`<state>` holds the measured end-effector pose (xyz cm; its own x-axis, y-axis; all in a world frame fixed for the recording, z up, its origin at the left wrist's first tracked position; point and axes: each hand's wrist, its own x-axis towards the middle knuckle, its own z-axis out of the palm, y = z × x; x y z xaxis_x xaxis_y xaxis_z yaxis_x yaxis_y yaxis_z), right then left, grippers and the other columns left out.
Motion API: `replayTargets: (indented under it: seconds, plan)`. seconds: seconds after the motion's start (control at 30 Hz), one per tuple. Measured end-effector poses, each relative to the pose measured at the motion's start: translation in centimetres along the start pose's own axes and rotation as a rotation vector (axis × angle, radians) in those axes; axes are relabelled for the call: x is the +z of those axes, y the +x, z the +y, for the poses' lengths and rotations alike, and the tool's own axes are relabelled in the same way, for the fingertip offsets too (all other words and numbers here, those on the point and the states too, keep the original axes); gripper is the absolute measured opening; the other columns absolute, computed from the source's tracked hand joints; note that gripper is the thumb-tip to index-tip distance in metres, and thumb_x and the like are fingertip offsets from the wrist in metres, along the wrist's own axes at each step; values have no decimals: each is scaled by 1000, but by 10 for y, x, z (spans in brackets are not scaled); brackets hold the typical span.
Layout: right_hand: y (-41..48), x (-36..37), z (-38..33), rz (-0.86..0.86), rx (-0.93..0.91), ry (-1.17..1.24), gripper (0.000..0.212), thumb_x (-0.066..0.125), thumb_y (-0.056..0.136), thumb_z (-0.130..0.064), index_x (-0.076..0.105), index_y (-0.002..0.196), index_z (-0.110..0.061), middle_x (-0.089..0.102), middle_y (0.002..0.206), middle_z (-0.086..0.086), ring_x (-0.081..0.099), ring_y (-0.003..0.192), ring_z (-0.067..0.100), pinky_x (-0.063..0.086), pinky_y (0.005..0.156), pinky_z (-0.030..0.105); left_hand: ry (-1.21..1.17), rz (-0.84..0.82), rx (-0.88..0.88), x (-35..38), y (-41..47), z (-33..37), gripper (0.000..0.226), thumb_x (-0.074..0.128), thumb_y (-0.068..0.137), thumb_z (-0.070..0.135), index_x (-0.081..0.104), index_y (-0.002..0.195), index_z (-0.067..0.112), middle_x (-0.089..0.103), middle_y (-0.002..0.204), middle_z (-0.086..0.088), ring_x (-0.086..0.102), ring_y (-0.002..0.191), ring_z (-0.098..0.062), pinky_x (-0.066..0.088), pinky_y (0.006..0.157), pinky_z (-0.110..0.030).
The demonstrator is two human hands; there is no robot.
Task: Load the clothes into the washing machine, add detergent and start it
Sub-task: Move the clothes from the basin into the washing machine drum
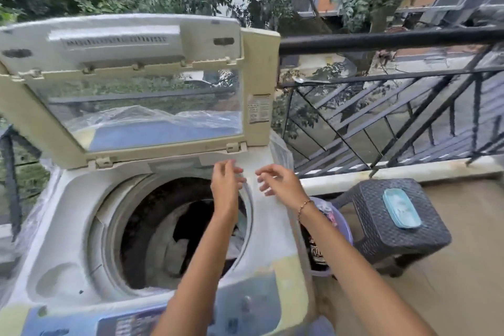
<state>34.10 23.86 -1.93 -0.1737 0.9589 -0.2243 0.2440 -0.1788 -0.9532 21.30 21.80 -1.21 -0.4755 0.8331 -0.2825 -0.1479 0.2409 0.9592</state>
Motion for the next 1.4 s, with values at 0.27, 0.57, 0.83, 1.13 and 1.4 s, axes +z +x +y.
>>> replayTargets:
  seconds: [0.27,0.57,0.83,1.13,1.4]
  plan:
    - [29,-152,68,104,139,84,26,47,93,0,61,79,-17,62,70,4,55,52,10,45,51,17,30,-201,-93,166,-35,-19,23,37,96,14,59,99,12,61,74,1,56,55,-12,43,56,-23]
    - [86,-251,230,79,456,-12,23,44,94,0,56,81,-14,58,65,4,48,36,0,42,44,16,95,-109,-547,290,-10,-164,23,38,94,13,60,88,12,61,73,-1,53,54,-13,41,50,-20]
    - [125,-228,415,5,740,-75,17,44,92,1,56,86,-10,54,67,2,52,41,8,40,41,18,198,-36,-770,289,31,-313,19,37,96,14,55,91,12,62,62,1,54,50,-13,42,42,-18]
    - [160,-200,541,-119,782,-352,67,66,83,-16,35,142,-11,42,145,11,42,131,27,35,108,34,255,16,-871,269,54,-410,21,38,97,14,56,85,14,57,70,-1,51,56,-15,38,52,-25]
    - [173,-191,565,-81,806,-279,70,78,73,-24,38,130,-13,60,94,8,54,89,20,40,79,24,290,40,-946,259,47,-430,19,39,97,18,56,102,11,60,76,1,54,63,-14,44,63,-26]
